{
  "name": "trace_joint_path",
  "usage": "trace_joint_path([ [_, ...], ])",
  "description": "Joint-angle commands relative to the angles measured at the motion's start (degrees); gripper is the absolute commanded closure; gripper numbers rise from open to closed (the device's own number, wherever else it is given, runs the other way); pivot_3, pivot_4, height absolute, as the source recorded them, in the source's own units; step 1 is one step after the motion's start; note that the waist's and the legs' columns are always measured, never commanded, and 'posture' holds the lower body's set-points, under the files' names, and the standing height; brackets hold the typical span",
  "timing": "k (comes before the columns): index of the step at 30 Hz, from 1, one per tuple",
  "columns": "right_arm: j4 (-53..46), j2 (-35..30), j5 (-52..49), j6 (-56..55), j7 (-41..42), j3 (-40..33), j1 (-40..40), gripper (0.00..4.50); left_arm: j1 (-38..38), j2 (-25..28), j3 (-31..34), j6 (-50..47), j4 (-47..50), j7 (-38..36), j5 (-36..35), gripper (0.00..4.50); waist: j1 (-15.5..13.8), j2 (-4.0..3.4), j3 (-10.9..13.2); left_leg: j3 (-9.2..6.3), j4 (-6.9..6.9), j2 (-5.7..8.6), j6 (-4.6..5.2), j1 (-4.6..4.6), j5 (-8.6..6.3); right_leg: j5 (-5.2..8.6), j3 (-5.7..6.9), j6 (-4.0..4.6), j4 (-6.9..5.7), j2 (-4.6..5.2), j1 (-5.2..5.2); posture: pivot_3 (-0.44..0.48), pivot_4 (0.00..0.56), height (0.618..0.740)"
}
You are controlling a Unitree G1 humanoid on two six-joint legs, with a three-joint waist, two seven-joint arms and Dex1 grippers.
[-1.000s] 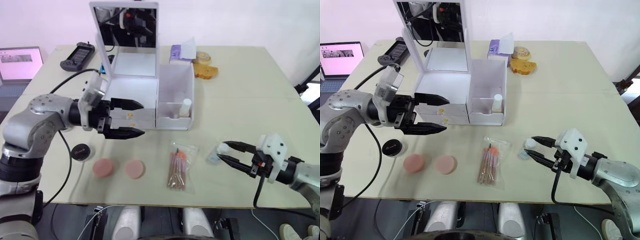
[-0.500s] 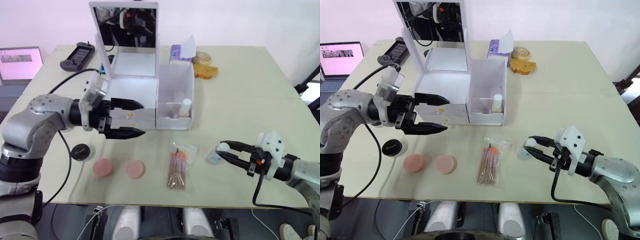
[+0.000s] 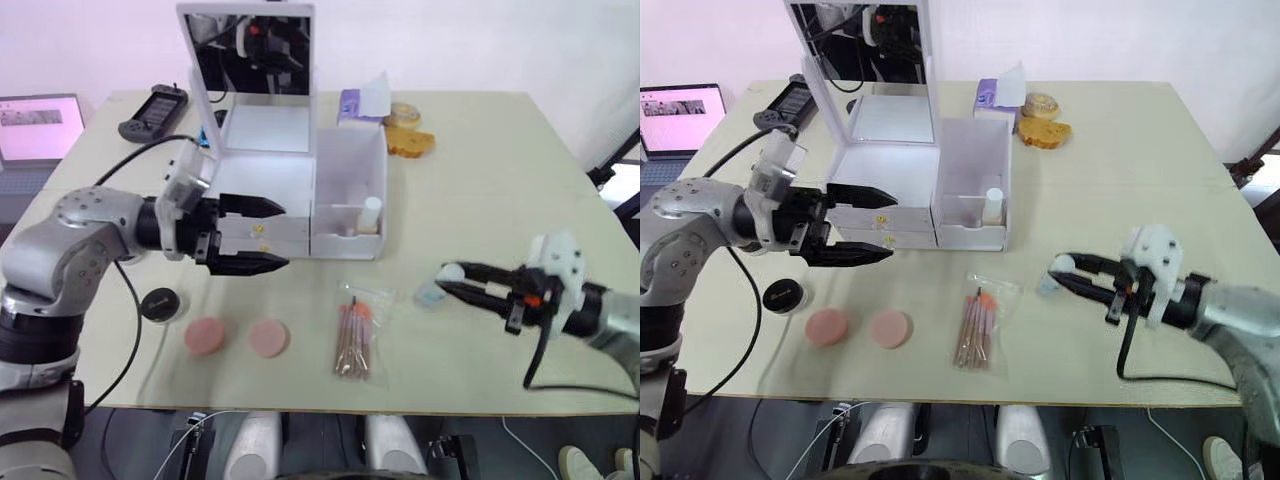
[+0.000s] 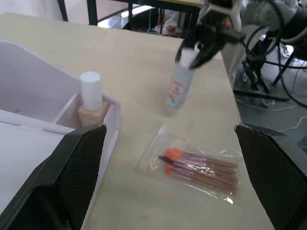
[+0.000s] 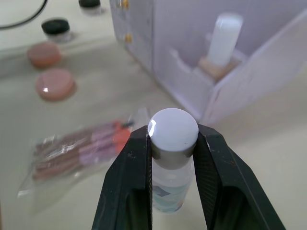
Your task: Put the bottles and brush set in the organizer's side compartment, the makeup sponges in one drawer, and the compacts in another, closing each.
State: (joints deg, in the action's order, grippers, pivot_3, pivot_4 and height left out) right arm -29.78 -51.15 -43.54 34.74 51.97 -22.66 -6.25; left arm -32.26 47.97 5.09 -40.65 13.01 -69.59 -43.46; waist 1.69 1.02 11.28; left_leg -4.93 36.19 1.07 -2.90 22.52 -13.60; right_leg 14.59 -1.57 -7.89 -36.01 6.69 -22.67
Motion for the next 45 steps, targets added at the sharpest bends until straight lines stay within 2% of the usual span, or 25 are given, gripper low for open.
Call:
trace_joint_path([
  [1,3.84,-3.17,-7.01,5.85,-2.90,1.34,-15.87,3.82,4.27,1.05,6.89,0.16,1.64,2.05,-2.13,0.00,0.33,-0.02,0.01,-0.04,-0.01,0.00,0.00,0.00,0.00,0.01,0.02,0.00,-0.03,0.00,0.00,0.000,0.150,0.740],
  [5,12.83,-3.28,-9.67,12.15,-0.92,8.74,-36.45,3.82,13.76,2.58,15.02,0.45,4.75,4.27,-2.91,0.00,0.84,-0.02,0.02,-0.10,-0.19,-0.02,0.01,0.03,0.00,-0.01,0.06,-0.02,-0.04,-0.02,-0.11,0.000,0.150,0.740],
  [7,16.94,-2.72,-8.93,14.20,0.52,12.15,-43.46,3.82,17.48,2.79,18.22,0.98,6.44,5.77,-2.95,0.00,0.74,-0.01,0.01,-0.10,-0.21,-0.02,0.03,0.23,-0.02,-0.03,0.06,-0.06,-0.05,-0.01,-0.31,0.000,0.150,0.740],
  [10,21.46,-1.16,-6.02,15.31,2.57,17.37,-50.48,3.82,21.69,2.12,22.55,1.34,8.77,8.15,-3.63,0.00,0.31,-0.01,0.01,-0.16,-0.05,-0.01,0.02,0.79,-0.01,-0.06,0.11,-0.09,-0.09,-0.01,-0.80,0.000,0.150,0.740],
  [14,27.06,2.27,2.56,14.58,3.32,26.85,-56.94,3.82,27.39,1.17,27.38,1.40,12.53,10.86,-4.51,0.00,0.51,-0.01,0.01,-0.10,-0.02,0.02,0.02,0.84,-0.01,-0.07,0.09,-0.10,-0.07,0.02,-0.85,0.000,0.150,0.740],
  [18,37.58,9.56,11.49,8.67,5.50,33.85,-62.03,3.82,33.98,-0.12,32.19,1.04,17.21,13.52,-5.67,0.00,0.96,-0.02,0.01,-0.08,-0.05,0.00,0.00,0.81,0.00,-0.09,0.08,-0.07,-0.12,0.00,-0.91,0.000,0.150,0.740],
  [26,46.40,15.78,19.47,5.14,10.30,37.76,-63.68,3.82,39.30,-0.30,36.82,1.06,20.85,16.92,-8.38,0.00,0.64,-0.02,0.01,-0.10,-0.07,0.01,-0.01,0.87,0.00,-0.10,0.09,-0.06,-0.15,0.00,-0.97,0.000,0.150,0.740],
  [33,45.72,18.41,22.29,5.38,11.82,38.22,-61.24,3.82,40.82,0.01,37.38,1.50,21.81,18.39,-9.64,0.00,0.90,-0.03,0.01,-0.10,-0.08,0.00,-0.01,0.85,0.01,-0.11,0.09,-0.05,-0.19,-0.03,-0.99,0.000,0.150,0.740],
  [45,44.46,22.20,28.59,1.79,9.39,39.91,-53.83,3.82,38.34,1.30,35.08,1.80,20.61,19.17,-9.62,0.00,0.86,-0.02,0.01,-0.10,-0.07,0.00,-0.02,0.84,0.01,-0.11,0.09,-0.04,-0.21,-0.04,-0.98,0.000,0.150,0.740],
])
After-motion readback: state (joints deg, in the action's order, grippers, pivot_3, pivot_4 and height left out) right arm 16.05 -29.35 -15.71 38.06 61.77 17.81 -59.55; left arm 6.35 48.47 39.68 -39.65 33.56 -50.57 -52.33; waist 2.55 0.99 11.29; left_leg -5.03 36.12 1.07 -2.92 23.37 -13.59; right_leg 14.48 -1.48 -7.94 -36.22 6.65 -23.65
